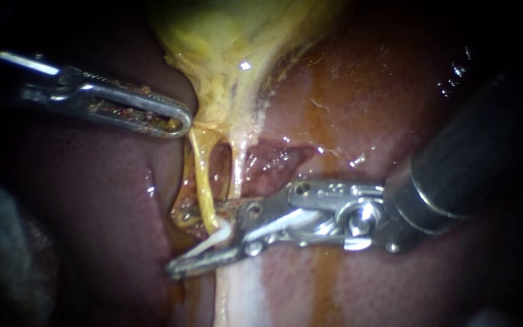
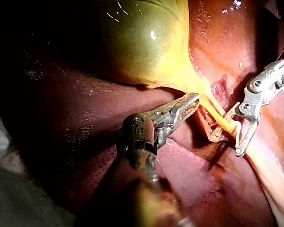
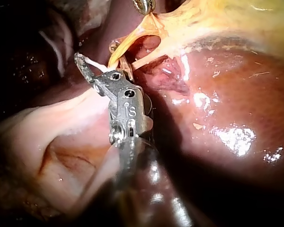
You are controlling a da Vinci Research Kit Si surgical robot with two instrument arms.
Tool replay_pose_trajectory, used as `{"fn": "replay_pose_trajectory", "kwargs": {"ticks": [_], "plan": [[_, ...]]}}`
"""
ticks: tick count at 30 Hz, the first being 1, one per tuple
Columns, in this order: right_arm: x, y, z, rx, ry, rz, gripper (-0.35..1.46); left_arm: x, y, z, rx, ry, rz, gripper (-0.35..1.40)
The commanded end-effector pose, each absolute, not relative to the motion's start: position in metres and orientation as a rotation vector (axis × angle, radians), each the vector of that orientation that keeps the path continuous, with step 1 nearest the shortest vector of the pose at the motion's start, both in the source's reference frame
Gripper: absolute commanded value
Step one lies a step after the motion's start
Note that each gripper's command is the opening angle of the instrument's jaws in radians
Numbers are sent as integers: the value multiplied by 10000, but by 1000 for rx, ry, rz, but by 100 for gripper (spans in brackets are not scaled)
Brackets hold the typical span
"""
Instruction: Clipping first clip left tube
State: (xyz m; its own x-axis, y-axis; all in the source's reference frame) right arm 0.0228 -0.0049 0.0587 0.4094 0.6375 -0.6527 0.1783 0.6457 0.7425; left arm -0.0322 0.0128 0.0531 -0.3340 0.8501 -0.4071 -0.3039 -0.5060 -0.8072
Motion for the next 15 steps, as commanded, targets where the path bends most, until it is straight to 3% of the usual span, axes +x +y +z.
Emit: {"fn": "replay_pose_trajectory", "kwargs": {"ticks": [1, 15], "plan": [[228, -49, 582, 861, 1147, 339, 48, -322, 128, 532, -1101, -808, 1920, -35], [225, -46, 555, 884, 1177, 345, 48, -321, 129, 533, -1101, -809, 1920, -35]]}}
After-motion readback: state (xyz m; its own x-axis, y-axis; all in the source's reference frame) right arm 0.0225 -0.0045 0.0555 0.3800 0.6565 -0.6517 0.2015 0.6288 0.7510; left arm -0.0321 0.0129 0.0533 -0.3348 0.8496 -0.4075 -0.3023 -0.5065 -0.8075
